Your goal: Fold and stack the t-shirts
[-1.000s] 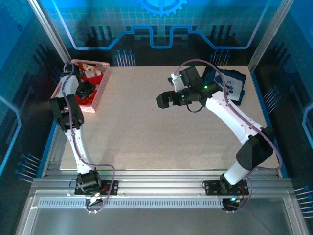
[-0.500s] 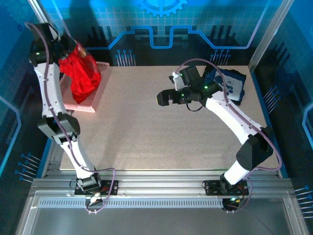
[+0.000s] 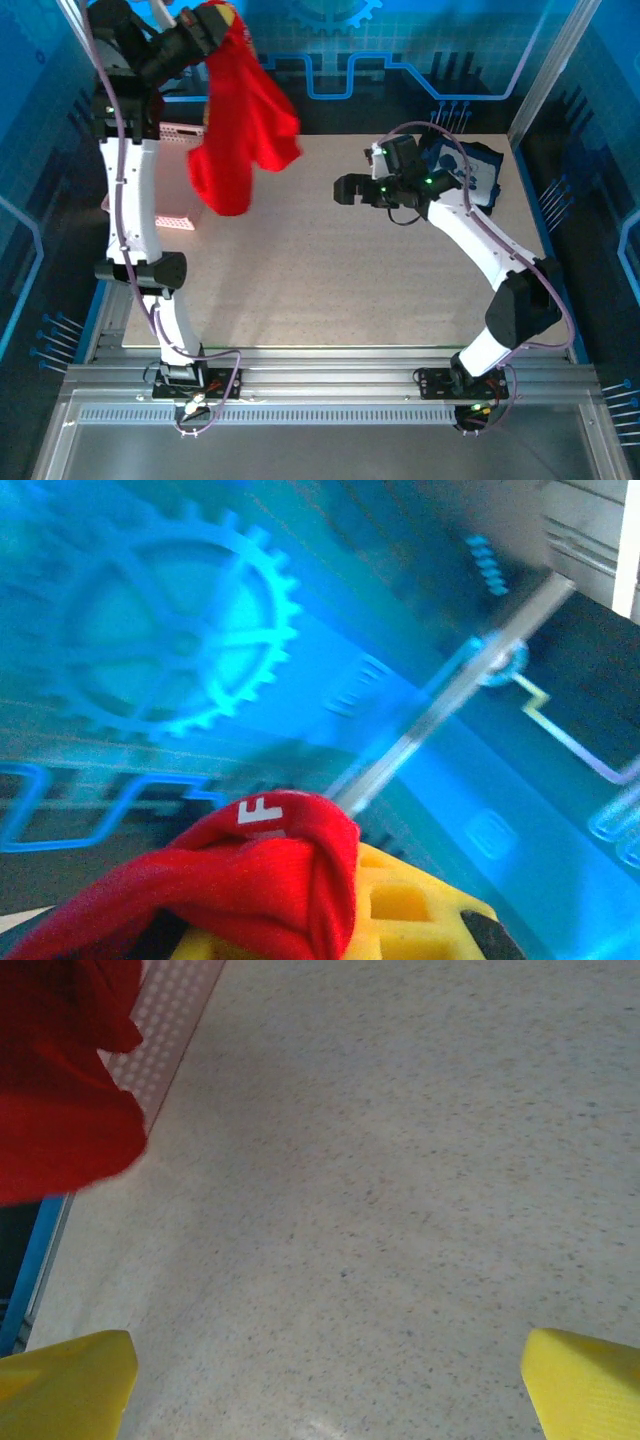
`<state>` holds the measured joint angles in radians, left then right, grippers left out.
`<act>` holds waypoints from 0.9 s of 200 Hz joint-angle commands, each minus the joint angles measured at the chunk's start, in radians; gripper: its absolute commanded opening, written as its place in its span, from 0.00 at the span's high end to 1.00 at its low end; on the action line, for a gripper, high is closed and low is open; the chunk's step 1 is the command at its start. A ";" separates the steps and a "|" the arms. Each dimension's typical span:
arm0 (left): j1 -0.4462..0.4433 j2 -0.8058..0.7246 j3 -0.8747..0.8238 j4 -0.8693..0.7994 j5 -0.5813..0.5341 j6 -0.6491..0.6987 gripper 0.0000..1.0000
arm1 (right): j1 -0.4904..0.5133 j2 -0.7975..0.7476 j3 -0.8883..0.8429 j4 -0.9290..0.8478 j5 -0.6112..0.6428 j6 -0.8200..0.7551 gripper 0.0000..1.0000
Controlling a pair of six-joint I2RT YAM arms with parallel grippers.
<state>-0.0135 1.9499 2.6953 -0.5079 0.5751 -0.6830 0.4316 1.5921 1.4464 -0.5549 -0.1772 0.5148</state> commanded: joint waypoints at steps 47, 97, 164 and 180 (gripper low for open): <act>-0.222 0.020 -0.075 0.044 0.089 -0.050 1.00 | -0.147 -0.239 -0.230 0.075 0.118 0.124 0.00; -0.344 0.037 -0.475 0.120 0.075 -0.001 0.73 | -0.209 -0.318 -0.355 0.056 0.166 0.172 0.00; -0.120 -0.190 -1.289 0.430 -0.050 -0.195 0.01 | -0.175 -0.296 -0.409 -0.058 0.143 0.087 0.00; -0.118 -0.260 -1.333 0.282 -0.048 -0.079 0.01 | -0.175 -0.283 -0.413 -0.113 0.156 0.066 0.00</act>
<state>-0.1295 1.9446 1.3956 -0.1432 0.5430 -0.8776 0.2436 1.2911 1.0351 -0.5621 -0.0330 0.6315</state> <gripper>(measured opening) 0.990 0.998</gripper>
